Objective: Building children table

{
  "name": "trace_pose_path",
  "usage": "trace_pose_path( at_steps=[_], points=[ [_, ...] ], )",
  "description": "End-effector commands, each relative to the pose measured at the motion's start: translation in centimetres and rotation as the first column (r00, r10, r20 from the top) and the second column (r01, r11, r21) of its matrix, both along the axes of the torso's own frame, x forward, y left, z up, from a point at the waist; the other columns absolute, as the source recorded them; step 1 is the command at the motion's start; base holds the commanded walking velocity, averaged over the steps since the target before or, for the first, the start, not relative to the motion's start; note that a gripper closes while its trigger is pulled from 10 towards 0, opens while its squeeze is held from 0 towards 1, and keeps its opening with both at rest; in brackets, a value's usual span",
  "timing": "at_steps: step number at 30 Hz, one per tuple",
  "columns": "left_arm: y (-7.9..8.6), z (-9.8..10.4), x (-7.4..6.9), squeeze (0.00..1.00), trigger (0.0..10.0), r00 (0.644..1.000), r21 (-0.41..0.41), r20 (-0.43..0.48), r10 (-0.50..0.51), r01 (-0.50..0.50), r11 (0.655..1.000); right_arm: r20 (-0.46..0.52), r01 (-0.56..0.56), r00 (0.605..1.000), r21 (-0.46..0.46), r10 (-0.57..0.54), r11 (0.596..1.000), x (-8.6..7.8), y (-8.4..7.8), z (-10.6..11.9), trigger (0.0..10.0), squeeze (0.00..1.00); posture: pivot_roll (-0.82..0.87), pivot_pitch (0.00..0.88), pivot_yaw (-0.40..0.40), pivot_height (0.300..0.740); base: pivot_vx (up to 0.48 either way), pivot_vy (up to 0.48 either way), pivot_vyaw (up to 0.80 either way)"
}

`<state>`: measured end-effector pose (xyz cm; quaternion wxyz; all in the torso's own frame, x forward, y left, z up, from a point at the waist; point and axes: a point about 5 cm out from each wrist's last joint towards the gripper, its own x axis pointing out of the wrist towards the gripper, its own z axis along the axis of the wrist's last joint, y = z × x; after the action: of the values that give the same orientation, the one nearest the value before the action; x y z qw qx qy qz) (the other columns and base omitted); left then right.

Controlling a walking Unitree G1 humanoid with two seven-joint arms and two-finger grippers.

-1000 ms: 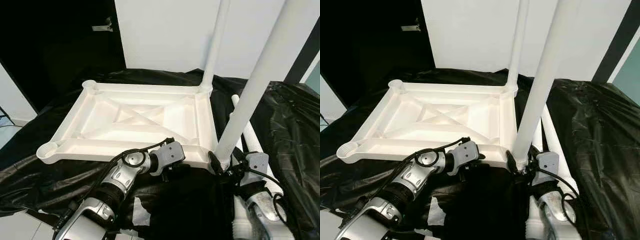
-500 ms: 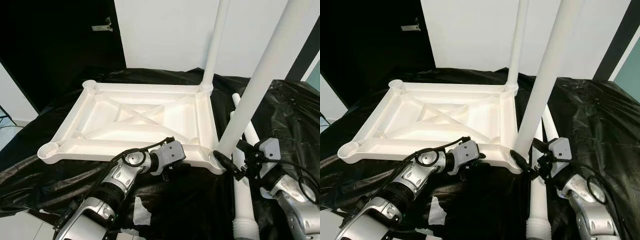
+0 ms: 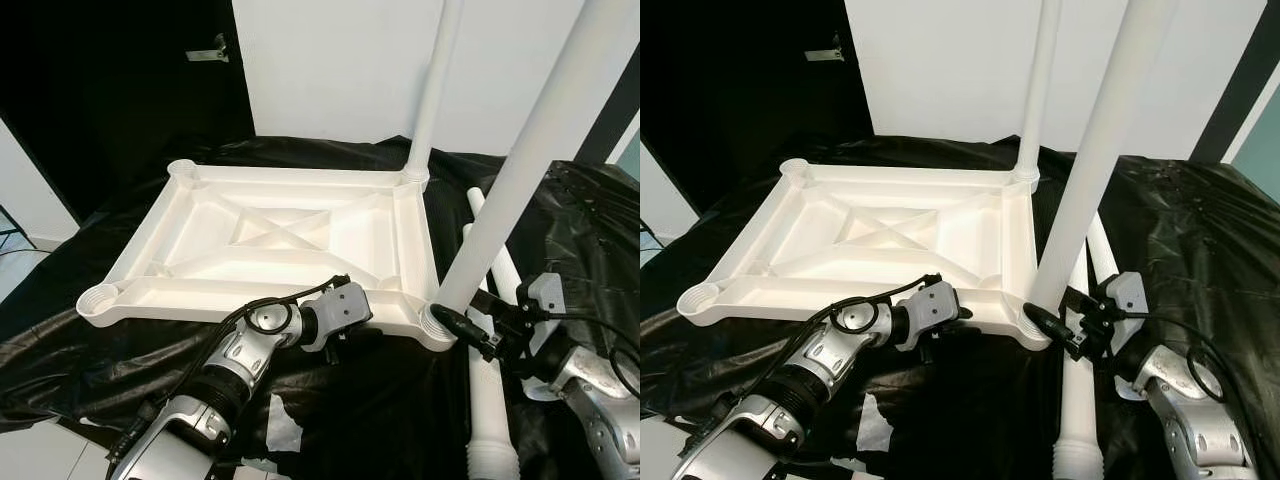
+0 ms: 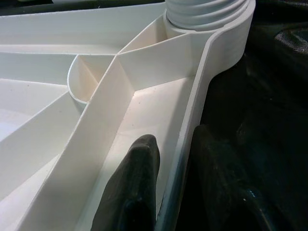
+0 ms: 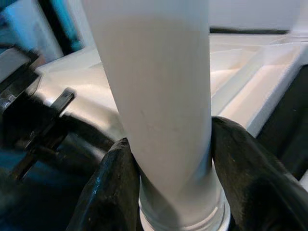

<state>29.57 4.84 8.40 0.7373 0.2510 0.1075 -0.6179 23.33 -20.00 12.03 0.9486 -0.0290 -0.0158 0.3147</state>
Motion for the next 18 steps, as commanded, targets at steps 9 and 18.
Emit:
trace_pose_path(
  at_steps=[9, 18],
  points=[
    [1.3, -3.8, -1.7, 0.00, 10.0, 0.988, 0.117, -0.154, 0.027, -0.009, 0.993, 0.090, 0.539, 0.839, -0.002, -0.537, 0.842, -1.0, 1.2, -1.8, 0.0, 0.00, 0.02, 0.000, -0.014, 0.740, 0.000, 0.000, 0.00],
    [1.4, -3.8, -1.8, 0.00, 10.0, 0.987, 0.119, -0.155, 0.028, -0.010, 0.993, 0.067, 0.581, 0.813, -0.004, -0.579, 0.814, -1.7, 2.1, -2.6, 3.1, 0.00, 0.02, 0.000, -0.009, 0.740, 0.000, 0.000, 0.00]
  ],
)
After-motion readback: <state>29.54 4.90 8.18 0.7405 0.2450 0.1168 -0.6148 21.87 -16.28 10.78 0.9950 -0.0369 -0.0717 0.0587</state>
